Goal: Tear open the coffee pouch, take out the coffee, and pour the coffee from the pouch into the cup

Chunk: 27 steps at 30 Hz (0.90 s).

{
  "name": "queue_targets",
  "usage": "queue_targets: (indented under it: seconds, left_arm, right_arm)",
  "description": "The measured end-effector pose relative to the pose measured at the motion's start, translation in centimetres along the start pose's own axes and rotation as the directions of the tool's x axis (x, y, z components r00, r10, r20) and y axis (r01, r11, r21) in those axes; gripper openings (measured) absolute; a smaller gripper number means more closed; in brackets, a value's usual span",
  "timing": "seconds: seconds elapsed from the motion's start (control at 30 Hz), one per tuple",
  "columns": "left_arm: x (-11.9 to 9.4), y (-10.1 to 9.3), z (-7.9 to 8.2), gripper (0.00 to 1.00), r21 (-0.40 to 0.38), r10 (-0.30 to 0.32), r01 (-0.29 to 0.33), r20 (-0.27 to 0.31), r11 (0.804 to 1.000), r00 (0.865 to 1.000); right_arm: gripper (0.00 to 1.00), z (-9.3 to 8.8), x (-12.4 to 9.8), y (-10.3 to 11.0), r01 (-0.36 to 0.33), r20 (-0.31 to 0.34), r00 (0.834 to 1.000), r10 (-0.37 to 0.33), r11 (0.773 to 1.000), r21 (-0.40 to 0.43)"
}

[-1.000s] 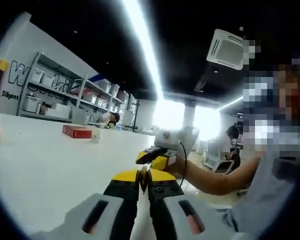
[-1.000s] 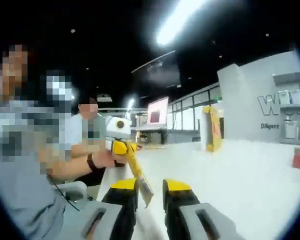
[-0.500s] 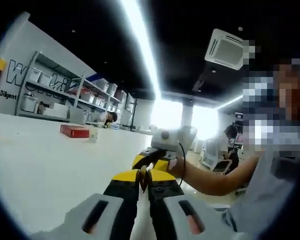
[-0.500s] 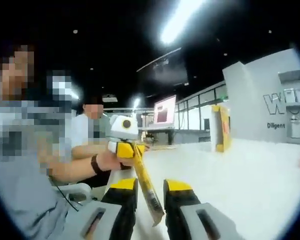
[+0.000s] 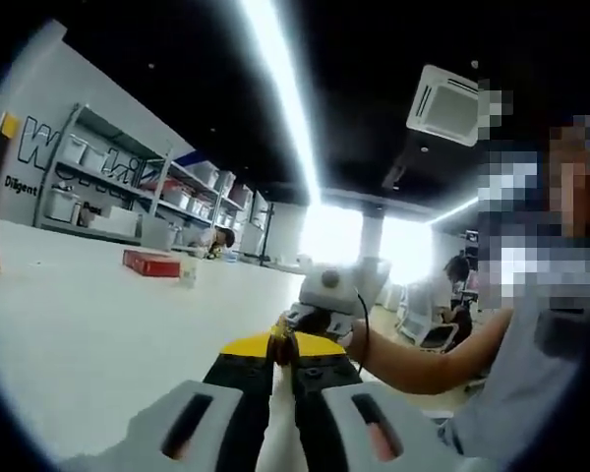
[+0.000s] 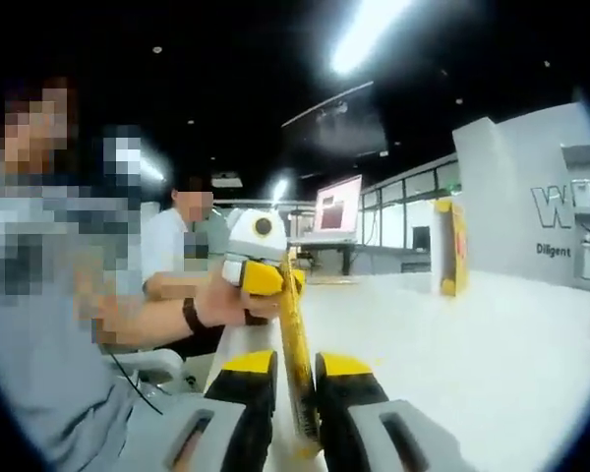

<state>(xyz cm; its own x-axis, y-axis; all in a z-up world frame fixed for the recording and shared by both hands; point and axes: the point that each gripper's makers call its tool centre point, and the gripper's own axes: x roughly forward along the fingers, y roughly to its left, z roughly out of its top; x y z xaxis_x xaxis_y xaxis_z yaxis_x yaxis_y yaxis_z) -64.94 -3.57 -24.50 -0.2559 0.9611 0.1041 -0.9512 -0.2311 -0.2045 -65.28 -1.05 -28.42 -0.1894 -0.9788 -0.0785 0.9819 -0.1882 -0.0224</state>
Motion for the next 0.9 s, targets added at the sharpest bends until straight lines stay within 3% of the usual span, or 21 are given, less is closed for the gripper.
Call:
queue_targets:
  seconds: [0.47,0.9]
  left_arm:
    - [-0.4,0.3,1.2,0.09,-0.01,0.017,-0.017,0.065,1.0,0.998]
    - [-0.2,0.1,1.1,0.1,0.003,0.023,-0.024,0.065,1.0,0.998]
  right_arm:
    - [0.1,0.7,0.9,-0.1,0.001,0.036,0.999,-0.002,1.0,0.029]
    - [0.09,0.5,0.9,-0.1,0.003,0.029,1.0,-0.004,0.999,0.036]
